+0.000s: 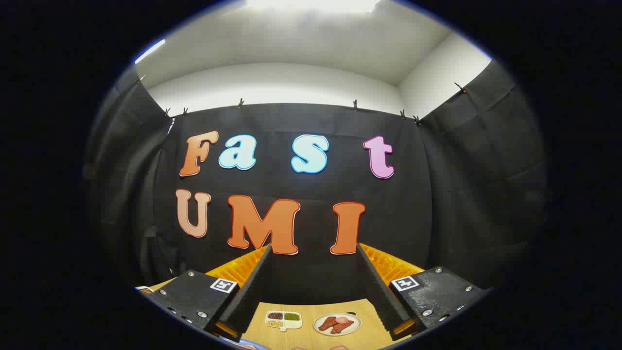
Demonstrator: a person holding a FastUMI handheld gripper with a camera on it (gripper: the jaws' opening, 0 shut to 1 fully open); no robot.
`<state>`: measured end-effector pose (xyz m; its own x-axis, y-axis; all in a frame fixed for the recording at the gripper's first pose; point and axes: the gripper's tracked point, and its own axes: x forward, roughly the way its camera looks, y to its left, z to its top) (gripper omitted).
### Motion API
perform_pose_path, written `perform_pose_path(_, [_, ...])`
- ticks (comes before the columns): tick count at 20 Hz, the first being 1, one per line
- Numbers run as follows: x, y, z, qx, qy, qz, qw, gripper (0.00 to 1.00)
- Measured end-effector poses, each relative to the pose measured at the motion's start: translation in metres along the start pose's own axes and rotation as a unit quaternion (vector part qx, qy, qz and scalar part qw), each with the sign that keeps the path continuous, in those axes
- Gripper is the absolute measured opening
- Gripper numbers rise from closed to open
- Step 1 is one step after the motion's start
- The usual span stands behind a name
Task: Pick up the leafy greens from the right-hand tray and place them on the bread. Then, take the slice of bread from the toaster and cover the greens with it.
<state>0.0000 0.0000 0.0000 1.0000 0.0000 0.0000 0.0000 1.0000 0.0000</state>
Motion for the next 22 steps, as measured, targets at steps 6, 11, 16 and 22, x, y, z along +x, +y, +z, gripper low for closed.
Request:
perform_pose_path(6, [0.005, 0.005, 0.016, -0.01, -0.017, 0.002, 1.0, 0.99])
perform_pose_path(11, [0.007, 0.012, 0.027, 0.004, -0.02, 0.018, 1.0, 0.99])
perform_pose_path(16, [0.004, 0.018, 0.044, 0.001, -0.039, 0.029, 0.999, 0.99])
perform_pose_path(22, [0.006, 0.02, 0.04, -0.008, -0.039, 0.033, 0.999, 0.99])
